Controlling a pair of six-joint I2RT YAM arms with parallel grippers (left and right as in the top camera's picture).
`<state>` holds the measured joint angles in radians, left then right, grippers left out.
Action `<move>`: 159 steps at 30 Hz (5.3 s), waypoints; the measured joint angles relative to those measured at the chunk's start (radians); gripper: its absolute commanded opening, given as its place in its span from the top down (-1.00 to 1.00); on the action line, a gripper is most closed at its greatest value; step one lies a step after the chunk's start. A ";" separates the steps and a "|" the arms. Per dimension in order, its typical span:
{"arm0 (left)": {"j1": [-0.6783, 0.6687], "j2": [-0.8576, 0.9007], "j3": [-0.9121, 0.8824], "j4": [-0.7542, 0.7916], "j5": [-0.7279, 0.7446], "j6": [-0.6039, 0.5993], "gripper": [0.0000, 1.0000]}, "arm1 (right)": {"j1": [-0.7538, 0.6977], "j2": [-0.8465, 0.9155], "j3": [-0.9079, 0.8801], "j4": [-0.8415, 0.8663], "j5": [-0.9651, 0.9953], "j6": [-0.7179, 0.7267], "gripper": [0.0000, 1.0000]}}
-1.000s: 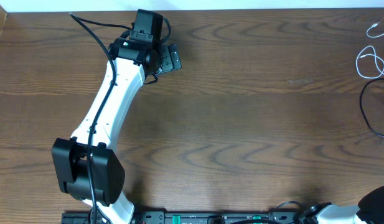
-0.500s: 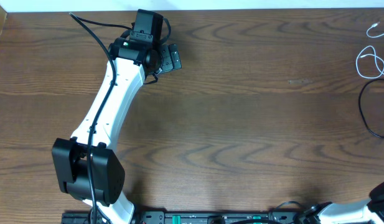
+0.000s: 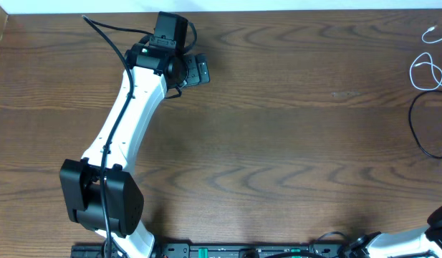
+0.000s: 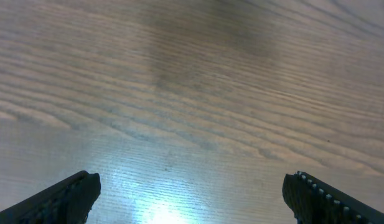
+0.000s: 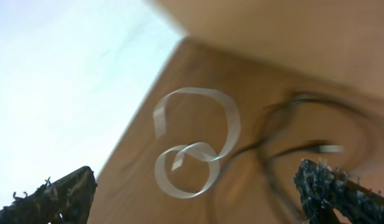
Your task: Untangle cables
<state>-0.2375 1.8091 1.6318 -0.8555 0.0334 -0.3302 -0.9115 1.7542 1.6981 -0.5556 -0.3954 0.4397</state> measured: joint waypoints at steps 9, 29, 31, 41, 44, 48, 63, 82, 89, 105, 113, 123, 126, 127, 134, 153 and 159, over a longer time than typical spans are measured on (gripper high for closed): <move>-0.010 -0.133 0.003 0.026 0.025 0.073 -0.98 | 0.285 -0.119 0.000 -0.048 -0.190 -0.167 -0.99; -0.010 -0.279 0.040 0.025 0.032 0.077 -0.98 | 0.977 -0.356 0.001 -0.521 -0.143 -0.557 -0.99; -0.010 -0.279 0.040 0.025 0.033 0.077 -0.98 | 1.012 -0.361 0.001 -0.582 -0.134 -0.557 -0.99; -0.010 -0.279 0.040 0.026 0.033 0.077 -0.98 | 1.033 -0.360 0.000 -0.765 -0.046 -0.558 -0.99; -0.010 -0.279 0.040 0.026 0.033 0.077 -0.98 | 1.033 -0.360 0.001 -0.776 -0.027 -0.562 -0.98; -0.010 -0.279 0.040 0.026 0.033 0.077 -0.98 | 1.033 -0.360 0.001 -0.765 0.008 -0.598 -0.99; -0.010 -0.279 0.040 0.027 0.036 0.077 -0.98 | 0.999 -0.859 -0.629 0.013 0.158 -0.687 -0.98; -0.010 -0.279 0.040 0.026 0.036 0.081 -0.98 | 0.888 -1.591 -1.492 0.521 0.124 -0.686 -0.98; -0.010 -0.279 0.040 0.026 0.036 0.081 -0.98 | 0.888 -1.674 -1.630 0.583 0.087 -0.686 -0.99; -0.010 -0.279 0.040 0.026 0.036 0.081 -0.98 | 0.888 -1.742 -1.689 0.510 0.030 -0.651 -0.99; -0.010 -0.279 0.040 0.026 0.036 0.081 -0.98 | 0.888 -1.742 -1.689 0.510 0.028 -0.650 -0.97; -0.010 -0.279 0.040 0.026 0.036 0.081 -0.98 | 0.888 -1.742 -1.689 0.510 0.028 -0.647 -0.99; -0.010 -0.279 0.040 0.026 0.036 0.081 -0.98 | 0.888 -1.742 -1.689 0.510 0.028 -0.647 -0.98; -0.010 -0.279 0.040 0.026 0.036 0.081 -0.98 | 0.888 -1.742 -1.689 0.510 0.028 -0.647 -0.99; -0.010 -0.279 0.040 0.026 0.036 0.081 -0.98 | 0.888 -1.742 -1.689 0.510 0.028 -0.647 -0.98; -0.009 -0.280 0.037 0.021 -0.018 0.088 -0.98 | 0.888 -1.742 -1.689 0.510 0.028 -0.647 -0.98; 0.016 -0.342 -0.052 0.063 -0.033 0.092 -0.98 | 0.888 -1.742 -1.689 0.510 0.028 -0.647 -0.99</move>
<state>-0.2214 1.4673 1.5799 -0.7925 0.0002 -0.2379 -0.0231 0.0120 0.0090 -0.0452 -0.3672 -0.2070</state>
